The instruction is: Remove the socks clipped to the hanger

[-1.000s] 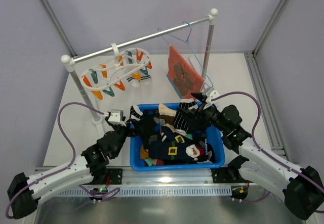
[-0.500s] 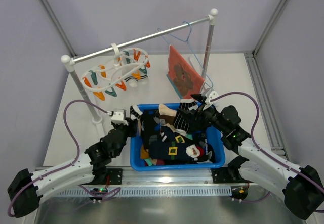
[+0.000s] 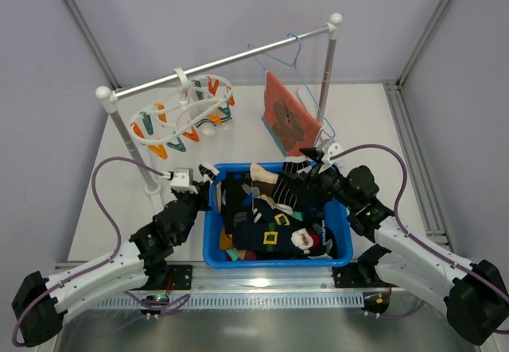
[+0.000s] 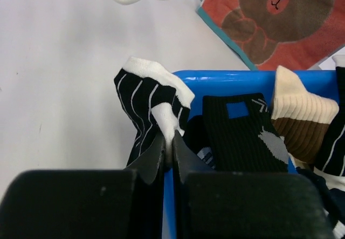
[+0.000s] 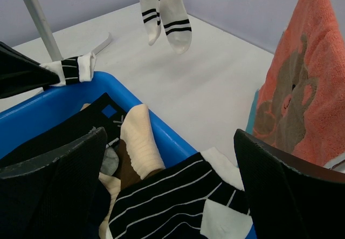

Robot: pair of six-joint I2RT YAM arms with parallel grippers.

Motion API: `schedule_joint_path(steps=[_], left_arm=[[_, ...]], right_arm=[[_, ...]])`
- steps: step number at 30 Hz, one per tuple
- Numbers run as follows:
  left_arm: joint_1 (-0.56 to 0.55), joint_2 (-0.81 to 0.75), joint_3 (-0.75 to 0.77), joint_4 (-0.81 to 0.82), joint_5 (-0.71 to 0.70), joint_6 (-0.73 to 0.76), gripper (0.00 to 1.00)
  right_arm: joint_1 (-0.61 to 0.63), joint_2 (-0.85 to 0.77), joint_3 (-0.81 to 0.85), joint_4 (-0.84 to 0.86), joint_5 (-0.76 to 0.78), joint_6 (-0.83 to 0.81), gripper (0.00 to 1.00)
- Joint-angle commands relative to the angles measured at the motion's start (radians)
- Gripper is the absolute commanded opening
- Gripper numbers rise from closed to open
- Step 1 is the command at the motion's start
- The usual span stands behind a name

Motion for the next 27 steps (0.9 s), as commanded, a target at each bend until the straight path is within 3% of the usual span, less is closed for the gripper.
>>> schedule_joint_path(steps=[1,11,16,17,21,27], left_arm=[[0.003,-0.018,0.063,0.034,0.020,0.028,0.00],[-0.005,-0.121,0.070,0.023,0.310,0.024,0.00],[-0.023,-0.167,0.102,0.024,0.508,0.037,0.00],[-0.026,-0.152,0.109,0.033,0.583,0.037,0.00],[-0.072,-0.025,0.166,0.099,0.646,0.052,0.00],[-0.306,0.283,0.300,0.178,0.486,0.170,0.00]], right_arm=[[-0.004,0.006,0.007,0.039,-0.010,0.006,1.00],[-0.002,-0.006,0.009,0.031,0.034,0.005,1.00],[-0.004,-0.022,0.024,-0.009,0.206,0.011,1.00],[-0.007,-0.028,0.029,-0.016,0.223,0.011,1.00],[-0.027,-0.063,0.052,-0.061,0.355,0.052,1.00],[-0.038,-0.140,0.075,-0.125,0.421,0.058,1.00]])
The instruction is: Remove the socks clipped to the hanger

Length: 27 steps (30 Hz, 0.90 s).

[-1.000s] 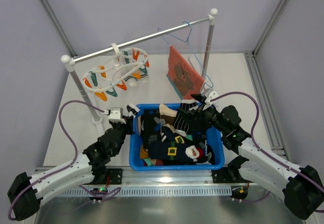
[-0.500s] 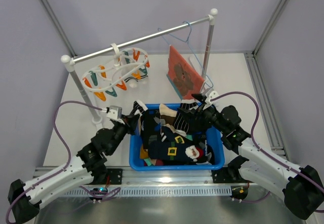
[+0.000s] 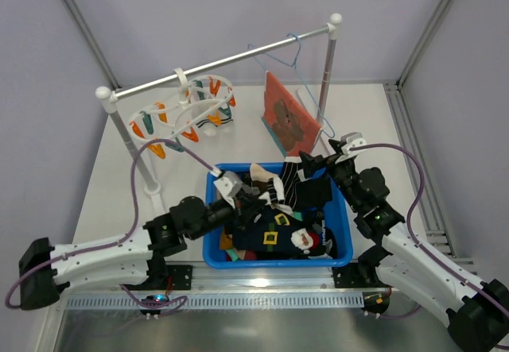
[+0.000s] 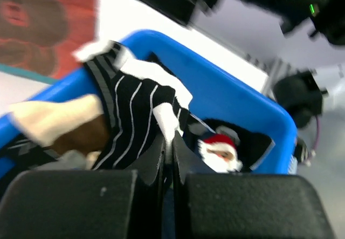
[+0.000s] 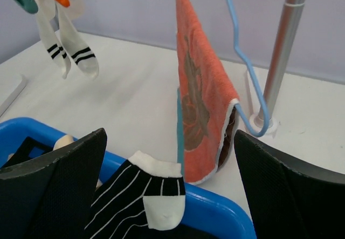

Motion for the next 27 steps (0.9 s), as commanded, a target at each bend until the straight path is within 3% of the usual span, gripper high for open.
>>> schedule_joint_path(steps=[1,7,10,11,12,17,19,24,27], left_arm=[[-0.109,0.145,0.078,0.103,-0.055,0.093,0.00],[-0.133,0.265,0.103,0.151,-0.052,0.074,0.01],[-0.144,0.280,0.109,0.117,-0.069,0.073,0.61],[-0.152,0.274,0.112,0.102,-0.116,0.076,0.90],[-0.164,0.265,0.115,0.061,-0.145,0.082,0.99],[-0.270,0.098,0.105,-0.119,-0.450,0.079,1.00],[-0.297,0.018,0.076,-0.200,-0.665,0.045,1.00],[-0.299,-0.310,-0.118,-0.227,-0.988,-0.015,1.00],[-0.295,-0.497,-0.216,-0.201,-1.169,0.033,1.00]], right_arm=[[-0.006,-0.044,0.051,-0.020,0.084,0.018,1.00],[-0.010,-0.070,0.031,-0.026,0.113,0.028,1.00],[-0.011,-0.067,0.034,-0.028,0.110,0.028,1.00],[-0.013,-0.067,0.034,-0.026,0.110,0.028,1.00],[-0.013,-0.067,0.033,-0.026,0.110,0.028,1.00],[-0.011,-0.072,0.028,-0.023,0.108,0.025,1.00],[-0.013,-0.072,0.024,-0.017,0.102,0.025,1.00],[-0.013,-0.063,0.016,-0.002,0.084,0.024,1.00],[-0.016,-0.050,0.017,0.009,0.068,0.024,1.00]])
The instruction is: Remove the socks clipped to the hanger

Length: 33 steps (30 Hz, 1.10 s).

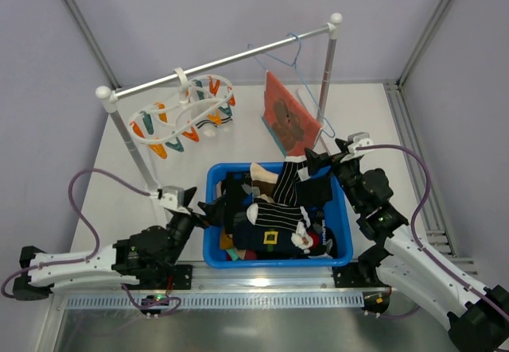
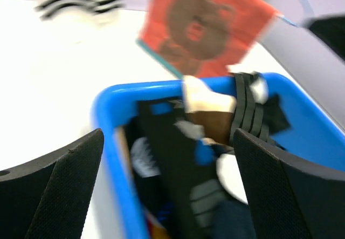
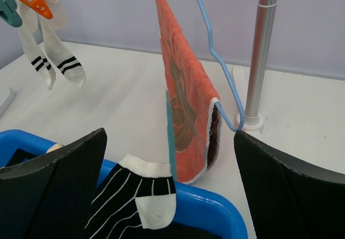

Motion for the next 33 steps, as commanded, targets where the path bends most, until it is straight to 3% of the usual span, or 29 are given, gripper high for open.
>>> schedule_joint_path(steps=[1,3,6,11,16,19,21,24,26,27,30,33], left_arm=[[0.004,-0.154,-0.095,0.022,-0.324,0.044,1.00],[0.034,-0.247,-0.145,0.083,-0.340,0.175,0.99],[0.094,-0.431,-0.153,0.068,-0.311,0.233,1.00],[0.204,-0.293,-0.141,0.206,-0.334,0.294,1.00],[0.418,-0.249,-0.060,-0.022,-0.119,0.095,1.00],[0.533,-0.115,-0.011,-0.052,0.031,0.023,1.00],[0.629,-0.008,0.019,-0.047,0.098,-0.014,1.00],[0.828,0.057,0.025,-0.029,0.288,-0.095,1.00],[0.927,0.074,0.019,-0.021,0.359,-0.132,0.99],[1.026,0.080,0.007,-0.018,0.393,-0.156,1.00],[1.142,0.096,-0.009,0.005,0.499,-0.190,0.99],[1.159,0.105,-0.036,0.059,0.470,-0.186,1.00]], right_arm=[[-0.006,0.012,0.007,0.054,-0.021,0.004,1.00],[-0.006,0.025,0.008,0.060,-0.030,0.004,1.00],[-0.007,0.041,0.014,0.067,-0.051,0.004,1.00],[-0.007,0.049,0.014,0.073,-0.068,0.007,1.00],[-0.010,0.038,0.008,0.078,-0.102,0.015,1.00],[-0.010,0.034,0.007,0.078,-0.113,0.015,1.00],[-0.010,0.028,0.005,0.075,-0.116,0.015,1.00],[-0.010,0.009,-0.006,0.075,-0.119,0.018,1.00],[-0.010,0.003,-0.009,0.074,-0.123,0.018,1.00],[-0.012,-0.003,-0.010,0.073,-0.129,0.020,1.00],[-0.012,-0.001,-0.007,0.077,-0.145,0.021,1.00],[-0.012,0.008,-0.007,0.083,-0.151,0.020,1.00]])
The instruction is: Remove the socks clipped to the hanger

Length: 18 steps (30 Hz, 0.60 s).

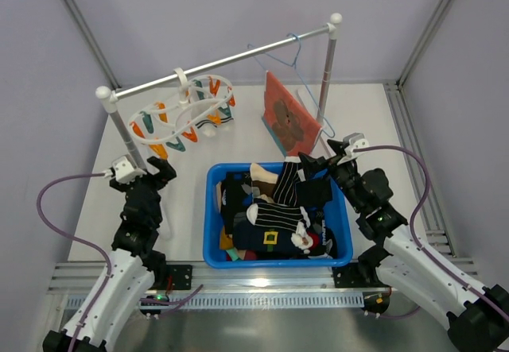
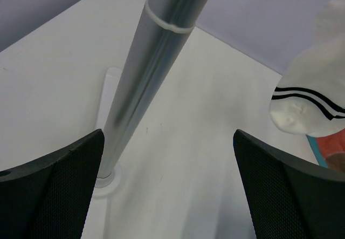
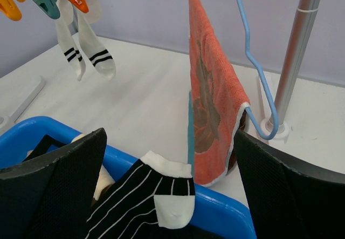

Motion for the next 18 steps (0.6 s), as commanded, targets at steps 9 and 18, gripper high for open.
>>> schedule_joint_path(steps=[9,18], left_arm=[[0.213,0.377,0.063,0.237,0.191,-0.117,1.00],[0.250,0.547,0.209,0.273,0.157,-0.089,0.67]], right_arm=[[-0.006,0.006,-0.004,0.065,-0.037,0.011,1.00],[-0.005,0.022,-0.008,0.079,-0.040,0.005,1.00]])
